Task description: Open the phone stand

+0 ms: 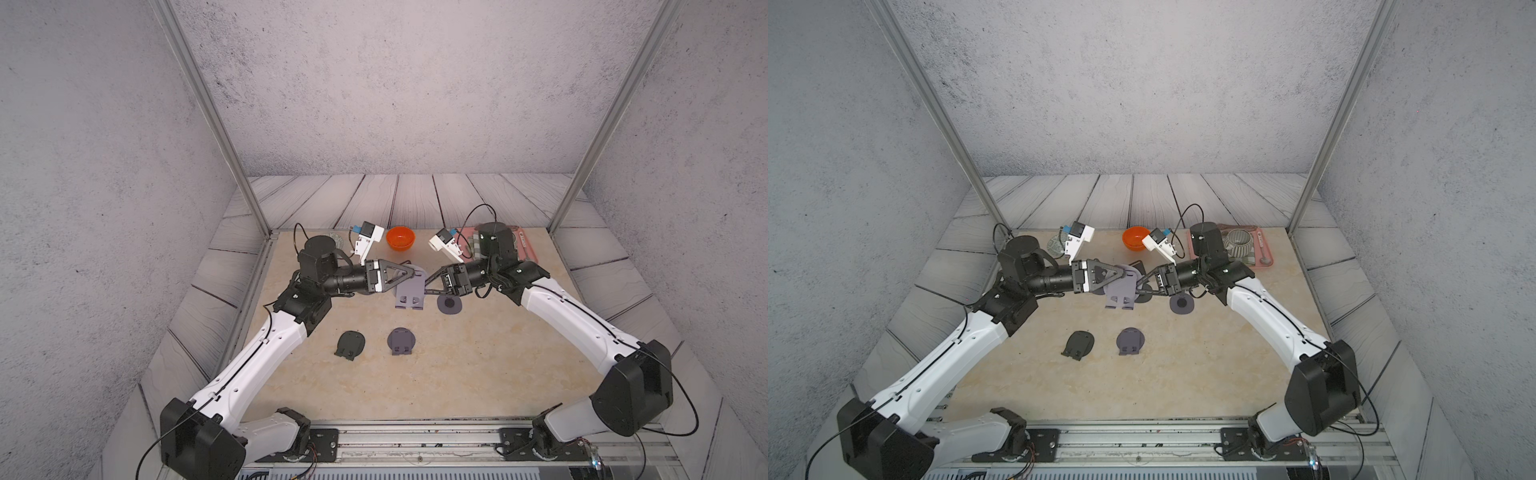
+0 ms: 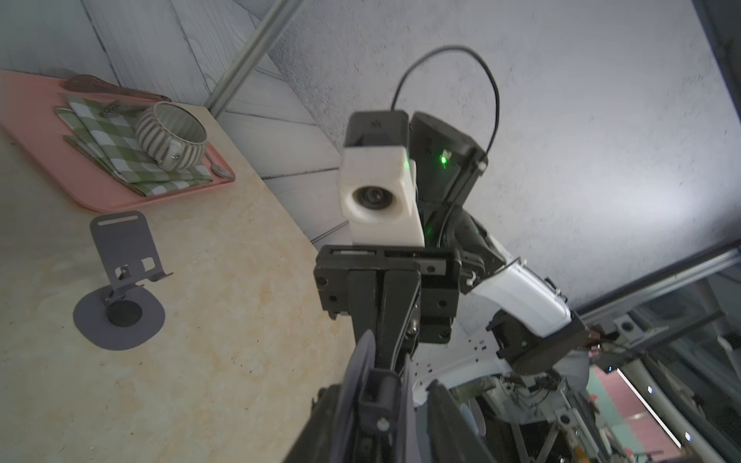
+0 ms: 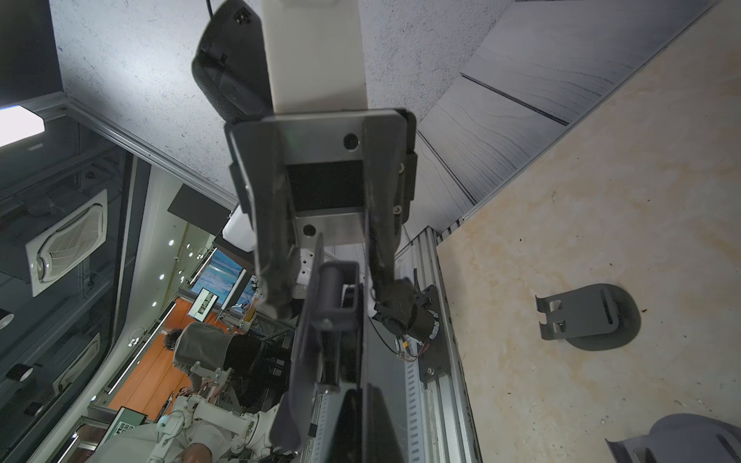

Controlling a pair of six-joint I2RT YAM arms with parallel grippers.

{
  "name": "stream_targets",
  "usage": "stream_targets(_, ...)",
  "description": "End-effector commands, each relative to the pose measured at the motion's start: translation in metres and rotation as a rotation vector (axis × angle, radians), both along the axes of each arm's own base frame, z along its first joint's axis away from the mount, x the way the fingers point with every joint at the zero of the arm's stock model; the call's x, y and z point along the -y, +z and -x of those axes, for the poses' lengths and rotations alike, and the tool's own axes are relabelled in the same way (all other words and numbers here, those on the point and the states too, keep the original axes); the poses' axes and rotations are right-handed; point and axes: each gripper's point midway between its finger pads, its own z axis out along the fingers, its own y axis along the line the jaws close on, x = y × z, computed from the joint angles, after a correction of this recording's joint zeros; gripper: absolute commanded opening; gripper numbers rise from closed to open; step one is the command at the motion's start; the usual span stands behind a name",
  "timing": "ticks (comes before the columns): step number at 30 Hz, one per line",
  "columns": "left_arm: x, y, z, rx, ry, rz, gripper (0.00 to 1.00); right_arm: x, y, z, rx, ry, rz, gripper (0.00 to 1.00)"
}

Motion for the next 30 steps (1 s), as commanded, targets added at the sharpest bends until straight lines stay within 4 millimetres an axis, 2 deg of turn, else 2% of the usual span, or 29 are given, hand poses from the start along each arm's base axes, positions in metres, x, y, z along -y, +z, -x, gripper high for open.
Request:
stream_targets(1,0.002,0.001,0.018,0.040,-0.112,-0.042,0.46,0.001,0.003,0.006,0.013,0.041,-0.008,0.00)
stream_targets(6,0.003,0.004,0.021,0.064,-0.146,-0.068,0.44,-0.002,-0.001,0.003,-0.009,0.046,0.002,0.00)
stream_targets(10,0.001,0.008,0.015,0.117,-0.113,-0.102,0.41,-0.001,-0.005,0.005,-0.026,0.055,0.006,0.00)
stream_targets(14,-0.006,0.024,0.008,0.196,-0.057,-0.129,0.42,0.002,-0.005,0.010,-0.016,0.056,0.004,0.00)
stream_targets(18,-0.005,0.041,0.011,0.222,-0.082,-0.105,0.44,0.002,-0.008,0.011,-0.024,0.054,0.010,0.00)
stream_targets(21,-0.002,0.042,0.013,0.201,-0.129,-0.091,0.44,0.003,-0.008,0.012,-0.024,0.059,0.006,0.00)
stream_targets(26,0.002,0.032,0.010,0.155,-0.157,-0.094,0.44,0.003,-0.007,0.012,-0.021,0.061,0.003,0.00)
stream_targets(30,0.004,0.037,0.014,0.169,-0.176,-0.085,0.42,0.002,-0.010,0.009,-0.032,0.061,0.007,0.00)
